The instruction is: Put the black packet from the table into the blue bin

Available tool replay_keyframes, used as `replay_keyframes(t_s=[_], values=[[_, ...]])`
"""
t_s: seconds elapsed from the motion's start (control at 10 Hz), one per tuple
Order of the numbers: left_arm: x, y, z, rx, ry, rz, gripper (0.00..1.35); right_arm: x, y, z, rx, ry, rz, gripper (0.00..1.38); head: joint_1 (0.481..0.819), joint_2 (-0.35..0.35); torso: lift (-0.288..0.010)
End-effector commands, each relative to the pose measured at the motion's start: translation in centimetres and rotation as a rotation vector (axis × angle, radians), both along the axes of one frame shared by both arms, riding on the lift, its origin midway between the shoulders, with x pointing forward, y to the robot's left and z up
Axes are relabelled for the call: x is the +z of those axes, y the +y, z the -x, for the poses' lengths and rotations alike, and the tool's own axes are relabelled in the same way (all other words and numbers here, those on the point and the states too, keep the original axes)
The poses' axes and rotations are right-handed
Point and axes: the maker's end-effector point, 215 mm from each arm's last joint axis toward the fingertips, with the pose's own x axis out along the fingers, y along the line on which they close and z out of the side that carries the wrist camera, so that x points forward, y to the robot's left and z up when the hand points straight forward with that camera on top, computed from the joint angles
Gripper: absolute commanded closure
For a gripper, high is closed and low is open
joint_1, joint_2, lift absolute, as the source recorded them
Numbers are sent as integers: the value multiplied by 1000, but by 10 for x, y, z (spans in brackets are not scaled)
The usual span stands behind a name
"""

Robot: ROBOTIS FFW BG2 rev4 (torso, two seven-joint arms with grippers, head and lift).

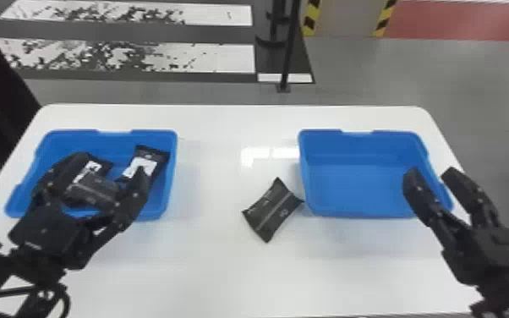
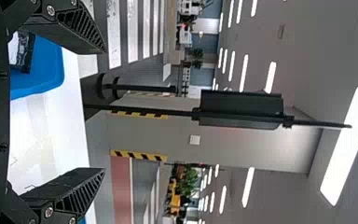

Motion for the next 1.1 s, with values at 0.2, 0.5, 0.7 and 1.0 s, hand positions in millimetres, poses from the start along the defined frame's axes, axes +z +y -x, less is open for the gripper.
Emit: replay_keyframes(t_s=[0.2, 0.5, 0.7, 1.0], values=[[-38, -53, -36, -135, 77, -79, 130, 4, 0, -6, -1, -14, 3, 510, 695, -116, -110], [-62, -122, -56, -328, 111, -139, 136, 8, 0, -16, -1, -35, 8, 510, 695, -199, -110], [-90, -159, -59, -424, 197, -163, 136, 8, 0, -19, -1, -37, 5, 510, 695, -240, -110], [-130, -212, -49, -553, 321, -186, 136, 8, 0, -23, 0, -42, 5, 510, 695, -301, -110]])
